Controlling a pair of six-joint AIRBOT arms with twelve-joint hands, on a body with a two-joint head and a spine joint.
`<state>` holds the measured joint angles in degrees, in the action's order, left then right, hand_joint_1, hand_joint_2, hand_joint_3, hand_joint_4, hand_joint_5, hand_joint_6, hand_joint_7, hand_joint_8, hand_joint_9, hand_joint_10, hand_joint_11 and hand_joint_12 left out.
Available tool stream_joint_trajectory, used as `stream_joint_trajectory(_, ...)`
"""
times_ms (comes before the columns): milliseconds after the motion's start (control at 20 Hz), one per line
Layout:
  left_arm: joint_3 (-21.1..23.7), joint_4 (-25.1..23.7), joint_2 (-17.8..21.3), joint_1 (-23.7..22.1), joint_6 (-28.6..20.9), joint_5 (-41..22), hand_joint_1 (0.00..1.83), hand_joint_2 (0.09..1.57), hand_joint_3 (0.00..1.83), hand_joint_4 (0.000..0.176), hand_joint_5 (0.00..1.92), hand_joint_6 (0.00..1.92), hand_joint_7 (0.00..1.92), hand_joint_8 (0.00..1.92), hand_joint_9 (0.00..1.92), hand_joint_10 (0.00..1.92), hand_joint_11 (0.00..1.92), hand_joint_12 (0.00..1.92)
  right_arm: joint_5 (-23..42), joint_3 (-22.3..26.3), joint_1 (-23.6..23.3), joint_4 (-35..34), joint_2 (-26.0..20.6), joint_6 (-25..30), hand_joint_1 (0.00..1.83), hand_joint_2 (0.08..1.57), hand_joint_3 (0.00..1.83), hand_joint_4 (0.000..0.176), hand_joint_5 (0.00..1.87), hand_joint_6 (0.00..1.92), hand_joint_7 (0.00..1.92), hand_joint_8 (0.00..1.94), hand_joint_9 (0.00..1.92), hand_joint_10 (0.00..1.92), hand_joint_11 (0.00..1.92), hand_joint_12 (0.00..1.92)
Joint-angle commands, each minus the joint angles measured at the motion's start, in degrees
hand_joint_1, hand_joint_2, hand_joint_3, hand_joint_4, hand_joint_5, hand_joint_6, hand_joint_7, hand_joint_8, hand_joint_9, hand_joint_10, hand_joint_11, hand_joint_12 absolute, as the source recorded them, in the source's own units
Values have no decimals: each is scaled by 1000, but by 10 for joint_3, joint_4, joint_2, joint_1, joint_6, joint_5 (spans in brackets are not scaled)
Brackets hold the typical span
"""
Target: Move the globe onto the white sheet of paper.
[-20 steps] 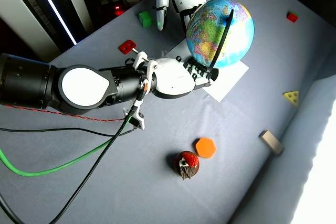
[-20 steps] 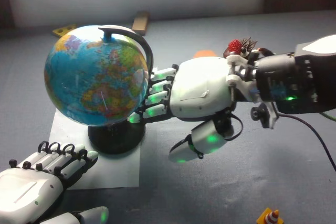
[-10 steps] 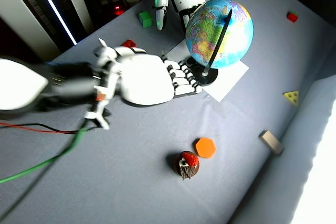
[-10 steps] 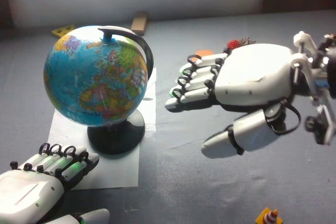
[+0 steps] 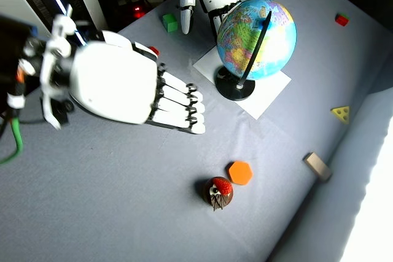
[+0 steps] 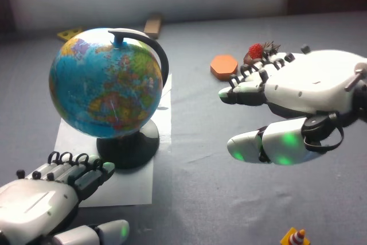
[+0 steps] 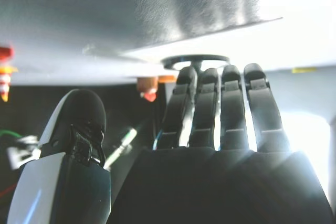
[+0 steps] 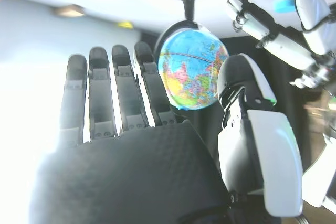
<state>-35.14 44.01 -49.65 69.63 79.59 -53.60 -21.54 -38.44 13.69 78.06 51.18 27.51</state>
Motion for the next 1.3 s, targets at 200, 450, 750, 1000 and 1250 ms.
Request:
stream_joint_trajectory(200, 41, 160, 31, -93, 120, 68, 0, 1217, 0, 15, 59, 1, 5, 1, 4, 2, 0, 0, -153, 52, -17, 17, -18, 82, 0, 1217, 0, 0, 207, 2, 172, 1, 160, 5, 0, 308)
stream_joint_trajectory(450, 74, 428, 49, -226, 364, 119, 0, 1220, 0, 13, 119, 23, 44, 14, 23, 8, 5, 2, -184, 71, -16, 17, -19, 135, 0, 1210, 0, 0, 223, 11, 243, 15, 175, 7, 0, 300)
stream_joint_trajectory(750, 91, 697, 45, -394, 621, 65, 0, 1257, 1, 8, 510, 68, 493, 19, 346, 42, 117, 111, -157, 78, -26, 24, -20, 145, 0, 1238, 5, 0, 604, 156, 621, 77, 521, 138, 0, 1222)
stream_joint_trajectory(1000, 110, 805, 54, -470, 674, 4, 0, 1287, 0, 4, 666, 7, 645, 34, 521, 17, 0, 695, -189, 94, -40, 27, -21, 142, 0, 1278, 0, 0, 605, 678, 825, 41, 505, 578, 11, 1548)
stream_joint_trajectory(1250, 99, 861, 34, -547, 772, -30, 0, 1325, 23, 0, 756, 61, 763, 76, 619, 339, 39, 1081, -174, 95, -36, 58, -20, 160, 52, 1309, 5, 0, 665, 919, 918, 301, 578, 993, 198, 1718)
